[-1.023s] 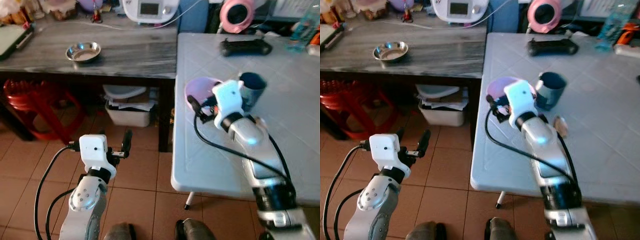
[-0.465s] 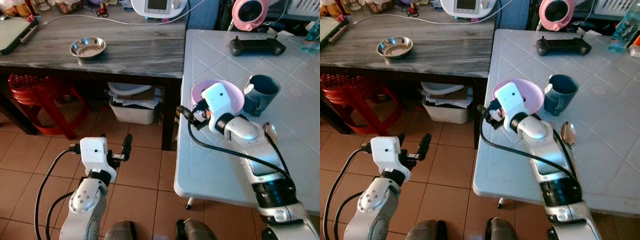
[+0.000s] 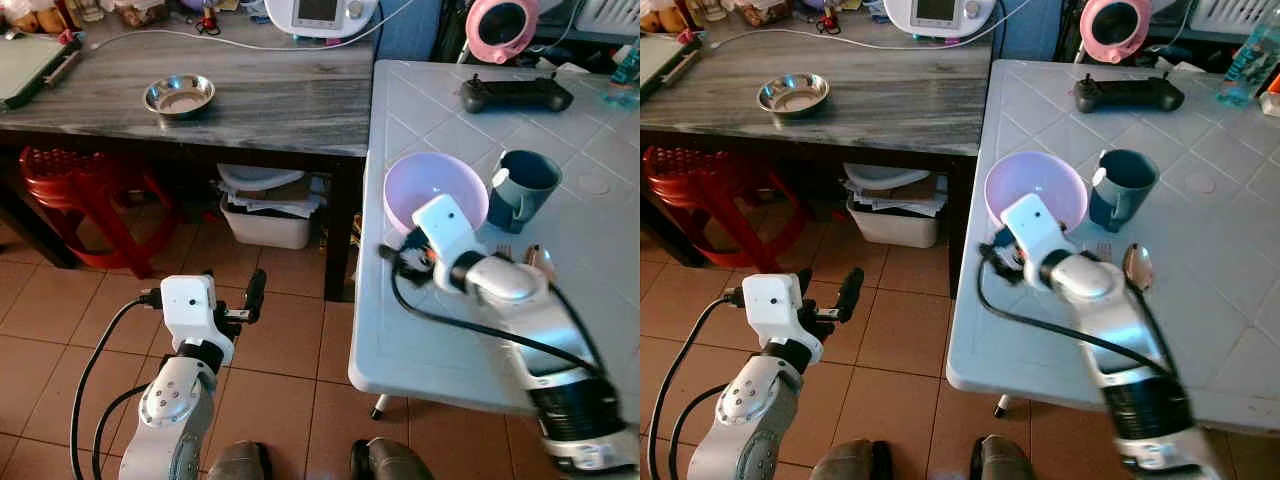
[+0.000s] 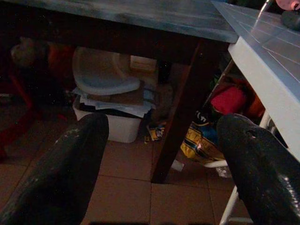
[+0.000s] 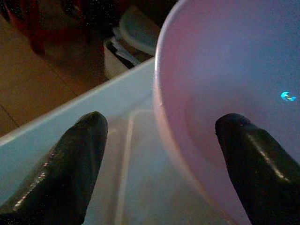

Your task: Setting the table

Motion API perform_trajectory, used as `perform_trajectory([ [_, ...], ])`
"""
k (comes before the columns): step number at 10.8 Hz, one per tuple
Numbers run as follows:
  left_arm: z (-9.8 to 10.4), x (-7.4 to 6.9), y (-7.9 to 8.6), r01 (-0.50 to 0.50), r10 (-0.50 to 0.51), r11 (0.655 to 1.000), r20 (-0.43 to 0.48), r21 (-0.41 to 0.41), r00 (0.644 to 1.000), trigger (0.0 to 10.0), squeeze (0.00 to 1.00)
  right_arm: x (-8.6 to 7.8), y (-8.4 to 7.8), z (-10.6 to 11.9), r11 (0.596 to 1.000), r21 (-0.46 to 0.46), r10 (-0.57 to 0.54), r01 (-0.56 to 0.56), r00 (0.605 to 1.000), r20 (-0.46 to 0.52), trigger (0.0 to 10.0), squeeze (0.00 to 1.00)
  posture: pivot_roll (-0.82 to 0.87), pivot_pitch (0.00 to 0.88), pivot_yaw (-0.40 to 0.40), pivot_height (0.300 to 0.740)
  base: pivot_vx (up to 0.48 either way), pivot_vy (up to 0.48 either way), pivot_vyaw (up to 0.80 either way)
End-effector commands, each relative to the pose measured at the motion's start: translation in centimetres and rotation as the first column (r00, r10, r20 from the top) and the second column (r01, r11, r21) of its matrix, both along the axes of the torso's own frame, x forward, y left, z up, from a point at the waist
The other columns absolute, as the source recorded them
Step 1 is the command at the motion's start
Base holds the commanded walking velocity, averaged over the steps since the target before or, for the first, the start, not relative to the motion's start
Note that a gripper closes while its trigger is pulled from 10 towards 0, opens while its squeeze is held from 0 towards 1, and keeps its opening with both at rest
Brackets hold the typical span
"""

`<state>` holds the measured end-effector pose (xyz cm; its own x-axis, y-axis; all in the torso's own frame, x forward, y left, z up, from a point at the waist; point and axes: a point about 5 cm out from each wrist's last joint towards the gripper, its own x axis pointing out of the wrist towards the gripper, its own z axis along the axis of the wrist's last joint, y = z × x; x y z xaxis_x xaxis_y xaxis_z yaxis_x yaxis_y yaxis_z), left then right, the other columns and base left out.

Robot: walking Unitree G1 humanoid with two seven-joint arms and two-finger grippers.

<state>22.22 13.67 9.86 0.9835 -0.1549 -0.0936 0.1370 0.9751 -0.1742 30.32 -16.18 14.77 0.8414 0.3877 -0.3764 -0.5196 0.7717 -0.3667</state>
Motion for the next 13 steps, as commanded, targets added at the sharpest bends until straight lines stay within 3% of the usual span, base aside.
perform_trajectory([
  [1, 0.0, -0.1, 0.0, 0.007, -0.007, 1.000, -0.010, -0.002, 1.000, 10.0, 0.00, 0.1, 0.1, 0.1, 0.998, -0.050, 0.032, -0.032, 0.999, 0.014, 0.0, 0.00, -0.03, 0.126, 0.020, 0.740, 0.000, 0.000, 0.00],
  [3, -0.1, -0.2, -0.4, 0.050, -0.051, 0.998, -0.015, -0.035, 0.999, 10.0, 0.00, 0.8, -1.2, 0.6, 0.982, -0.183, 0.055, -0.043, 0.997, 0.059, 0.0, 0.00, -0.02, 0.123, 0.019, 0.740, 0.000, 0.000, 0.00],
  [4, 0.1, -0.6, -1.0, 0.124, -0.126, 0.988, -0.012, -0.091, 0.992, 10.0, 0.00, 1.1, -1.7, 0.7, 0.976, -0.214, 0.059, -0.043, 0.996, 0.069, 0.0, 0.00, -0.02, 0.123, 0.018, 0.740, 0.000, 0.000, 0.00],
  [5, 0.6, -1.2, -2.2, 0.260, -0.261, 0.954, 0.013, -0.147, 0.965, 10.0, 0.00, 1.3, -2.2, 0.8, 0.966, -0.257, 0.066, -0.043, 0.994, 0.085, 0.0, 0.00, -0.02, 0.125, 0.017, 0.740, 0.000, 0.000, 0.00],
  [6, 0.6, -1.3, -2.3, 0.288, -0.289, 0.945, 0.016, -0.154, 0.957, 10.0, 0.00, 1.3, -2.4, 0.8, 0.961, -0.271, 0.071, -0.045, 0.994, 0.088, 0.0, 0.00, -0.02, 0.125, 0.017, 0.740, 0.000, 0.000, 0.00],
  [10, 0.7, -1.4, -2.5, 0.330, -0.332, 0.929, 0.014, -0.170, 0.943, 10.0, 0.00, 1.4, -3.0, 0.4, 0.946, -0.318, 0.100, -0.071, 0.992, 0.075, 0.0, 0.00, -0.03, 0.124, 0.012, 0.740, 0.000, 0.000, 0.00],
  [13, 0.6, -1.5, -2.4, 0.329, -0.333, 0.930, 0.001, -0.165, 0.943, 10.0, 0.00, 1.1, -2.5, 0.1, 0.944, -0.313, 0.134, -0.106, 0.989, 0.068, 0.0, 0.00, -0.03, 0.124, 0.014, 0.740, 0.000, 0.000, 0.00],
])
